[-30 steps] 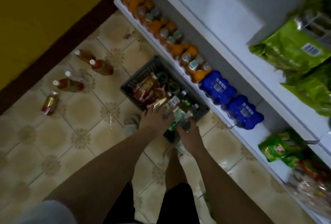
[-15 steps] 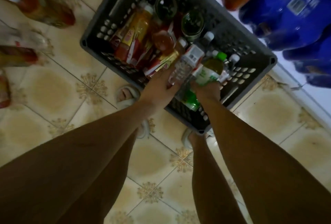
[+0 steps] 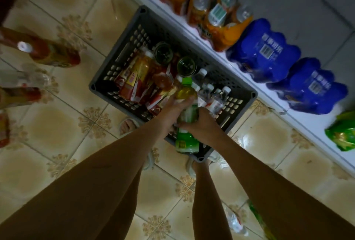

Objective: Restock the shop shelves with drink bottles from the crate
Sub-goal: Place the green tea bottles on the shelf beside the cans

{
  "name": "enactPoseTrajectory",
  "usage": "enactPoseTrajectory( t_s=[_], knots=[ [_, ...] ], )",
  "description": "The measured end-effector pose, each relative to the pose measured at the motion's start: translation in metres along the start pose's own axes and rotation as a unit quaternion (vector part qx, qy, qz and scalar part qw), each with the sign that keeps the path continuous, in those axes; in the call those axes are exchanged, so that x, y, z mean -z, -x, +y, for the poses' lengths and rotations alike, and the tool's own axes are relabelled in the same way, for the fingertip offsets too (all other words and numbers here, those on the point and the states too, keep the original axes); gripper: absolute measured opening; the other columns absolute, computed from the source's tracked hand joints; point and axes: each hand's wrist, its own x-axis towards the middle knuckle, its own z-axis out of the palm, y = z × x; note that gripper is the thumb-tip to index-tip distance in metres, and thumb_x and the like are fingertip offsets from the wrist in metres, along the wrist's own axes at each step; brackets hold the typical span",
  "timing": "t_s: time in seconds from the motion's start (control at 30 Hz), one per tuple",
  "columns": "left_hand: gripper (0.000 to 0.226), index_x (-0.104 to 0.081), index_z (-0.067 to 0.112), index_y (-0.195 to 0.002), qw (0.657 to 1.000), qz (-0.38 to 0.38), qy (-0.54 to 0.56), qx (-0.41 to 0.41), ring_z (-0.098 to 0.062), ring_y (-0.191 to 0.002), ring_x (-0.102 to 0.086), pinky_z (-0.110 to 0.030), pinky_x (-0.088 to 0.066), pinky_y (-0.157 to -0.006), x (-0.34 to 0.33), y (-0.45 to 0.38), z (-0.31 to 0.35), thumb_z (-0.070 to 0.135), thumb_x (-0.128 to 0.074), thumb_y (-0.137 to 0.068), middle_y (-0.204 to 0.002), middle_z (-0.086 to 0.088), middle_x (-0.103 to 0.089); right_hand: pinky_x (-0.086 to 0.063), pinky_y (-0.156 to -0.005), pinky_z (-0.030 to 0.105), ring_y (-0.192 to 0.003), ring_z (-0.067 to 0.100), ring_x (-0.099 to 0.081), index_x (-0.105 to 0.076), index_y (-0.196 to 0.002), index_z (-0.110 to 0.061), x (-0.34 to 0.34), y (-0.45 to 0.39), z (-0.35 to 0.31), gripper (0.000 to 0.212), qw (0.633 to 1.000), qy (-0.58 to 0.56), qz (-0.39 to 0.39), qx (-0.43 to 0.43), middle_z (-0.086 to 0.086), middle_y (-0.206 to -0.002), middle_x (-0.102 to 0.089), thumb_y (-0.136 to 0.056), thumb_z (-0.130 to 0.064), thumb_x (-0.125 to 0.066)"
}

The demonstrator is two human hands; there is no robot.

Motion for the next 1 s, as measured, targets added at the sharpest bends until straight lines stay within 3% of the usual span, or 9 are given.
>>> enactPoseTrajectory(
  t_s=[0.07, 0.13, 0.23, 0.33, 0.5, 0.77, 0.87, 0.93, 1.0],
  knots=[
    [0.076, -0.048, 0.036, -0.137, 0.999, 0.033, 0.024, -0.035, -0.024, -0.11, -0.068, -0.049, -0.055, -0.094, 0.001, -0.003, 0.006, 0.047, -0.085, -0.071, -0.126, -0.002, -0.067, -0.05, -0.071, 0.017, -0.088, 0.003, -0.061, -0.054, -0.114, -0.017, 0.009, 0.003, -0.019, 0.039, 0.998, 0.032, -0.042, 0.019, -0.007, -0.103, -0.063, -0.085, -0.031, -0.076],
    [0.073, -0.05, 0.031, -0.136, 0.996, 0.056, 0.027, -0.063, -0.024, -0.104, -0.07, -0.045, -0.057, -0.089, 0.009, -0.007, 0.01, 0.038, -0.086, -0.074, -0.118, -0.004, -0.07, -0.054, -0.074, 0.019, -0.083, 0.005, -0.06, -0.061, -0.103, -0.019, 0.023, 0.0, -0.034, 0.018, 0.997, 0.035, -0.071, 0.004, -0.005, -0.095, -0.062, -0.097, -0.036, -0.062],
    [0.075, -0.055, 0.031, -0.131, 0.995, 0.042, -0.014, -0.087, -0.027, -0.105, -0.07, -0.054, -0.053, -0.095, 0.026, -0.016, 0.016, 0.049, -0.088, -0.066, -0.116, -0.003, -0.072, -0.06, -0.083, 0.049, -0.085, 0.025, -0.07, -0.065, -0.101, -0.01, 0.043, -0.025, -0.055, 0.038, 0.995, -0.081, 0.03, -0.041, 0.012, -0.096, -0.069, -0.098, -0.047, -0.054],
    [0.068, -0.055, 0.028, -0.13, 0.995, 0.057, 0.004, -0.08, -0.026, -0.103, -0.07, -0.046, -0.054, -0.091, 0.034, -0.018, 0.019, 0.046, -0.084, -0.071, -0.115, -0.003, -0.071, -0.064, -0.069, 0.045, -0.084, 0.029, -0.072, -0.058, -0.12, -0.009, 0.048, -0.066, -0.069, 0.051, 0.962, -0.204, 0.139, -0.113, 0.015, -0.111, -0.065, -0.095, -0.054, -0.054],
    [0.062, -0.058, 0.03, -0.129, 0.996, 0.058, 0.045, -0.049, -0.029, -0.104, -0.069, -0.05, -0.053, -0.095, 0.049, -0.025, 0.014, 0.049, -0.08, -0.074, -0.116, -0.005, -0.071, -0.059, -0.077, 0.06, -0.098, 0.044, -0.066, -0.049, -0.131, -0.015, 0.029, -0.149, -0.067, 0.076, 0.866, -0.458, 0.061, -0.191, 0.023, -0.122, -0.06, -0.077, -0.064, -0.07],
    [0.035, -0.062, 0.023, -0.119, 0.998, 0.042, 0.052, -0.009, -0.019, -0.078, -0.074, -0.027, -0.056, -0.063, 0.071, -0.028, 0.015, 0.041, -0.069, -0.089, -0.094, -0.003, -0.074, -0.06, -0.069, 0.046, -0.106, 0.038, -0.064, -0.051, -0.132, -0.016, 0.01, -0.191, -0.045, 0.085, 0.813, -0.55, 0.12, -0.149, 0.021, -0.129, -0.057, -0.06, -0.049, -0.081],
    [0.027, -0.061, 0.025, -0.111, 0.996, 0.052, 0.069, -0.004, -0.019, -0.075, -0.074, -0.026, -0.056, -0.059, 0.072, -0.021, 0.017, 0.041, -0.067, -0.091, -0.093, -0.004, -0.074, -0.061, -0.074, 0.046, -0.107, 0.036, -0.064, -0.056, -0.125, -0.012, 0.011, -0.152, -0.038, 0.065, 0.8, -0.572, 0.111, -0.14, 0.021, -0.128, -0.058, -0.071, -0.038, -0.081],
    [0.045, -0.058, 0.024, -0.121, 0.995, 0.063, 0.079, -0.003, -0.027, -0.089, -0.072, -0.033, -0.056, -0.069, 0.069, -0.013, 0.023, 0.049, -0.071, -0.085, -0.106, -0.009, -0.072, -0.061, -0.077, 0.042, -0.103, 0.029, -0.063, -0.058, -0.113, -0.012, 0.012, -0.113, -0.038, 0.035, 0.79, -0.591, 0.1, -0.128, 0.018, -0.12, -0.06, -0.087, -0.031, -0.072],
    [0.065, -0.055, 0.02, -0.13, 0.994, 0.072, 0.085, 0.01, -0.032, -0.093, -0.072, -0.037, -0.057, -0.071, 0.06, 0.004, 0.029, 0.056, -0.075, -0.079, -0.111, -0.012, -0.072, -0.059, -0.085, 0.036, -0.101, 0.026, -0.062, -0.059, -0.114, -0.011, 0.018, -0.066, -0.037, 0.028, 0.772, -0.619, 0.084, -0.121, 0.017, -0.115, -0.06, -0.092, -0.027, -0.066]
  ],
)
